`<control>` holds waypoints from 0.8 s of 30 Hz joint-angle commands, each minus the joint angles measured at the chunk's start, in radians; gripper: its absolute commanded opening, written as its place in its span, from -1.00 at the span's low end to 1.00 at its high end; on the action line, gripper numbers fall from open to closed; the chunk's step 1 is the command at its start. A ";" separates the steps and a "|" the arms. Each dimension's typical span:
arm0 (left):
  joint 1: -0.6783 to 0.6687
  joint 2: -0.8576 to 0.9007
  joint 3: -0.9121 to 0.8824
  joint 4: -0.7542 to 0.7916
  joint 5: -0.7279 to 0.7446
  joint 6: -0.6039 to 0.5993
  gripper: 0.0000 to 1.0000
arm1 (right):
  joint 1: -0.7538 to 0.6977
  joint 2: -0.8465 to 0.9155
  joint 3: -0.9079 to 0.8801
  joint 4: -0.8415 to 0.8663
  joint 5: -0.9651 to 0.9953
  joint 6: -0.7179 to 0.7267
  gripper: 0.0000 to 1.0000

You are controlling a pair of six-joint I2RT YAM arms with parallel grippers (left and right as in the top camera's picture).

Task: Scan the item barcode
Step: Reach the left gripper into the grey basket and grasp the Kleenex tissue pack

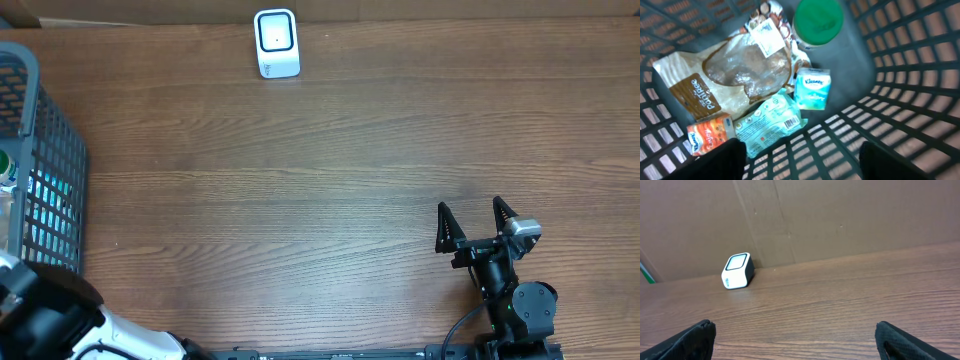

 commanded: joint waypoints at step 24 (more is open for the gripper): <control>0.003 0.315 -0.065 0.116 0.084 0.153 0.14 | 0.006 -0.009 -0.011 0.007 0.006 -0.004 1.00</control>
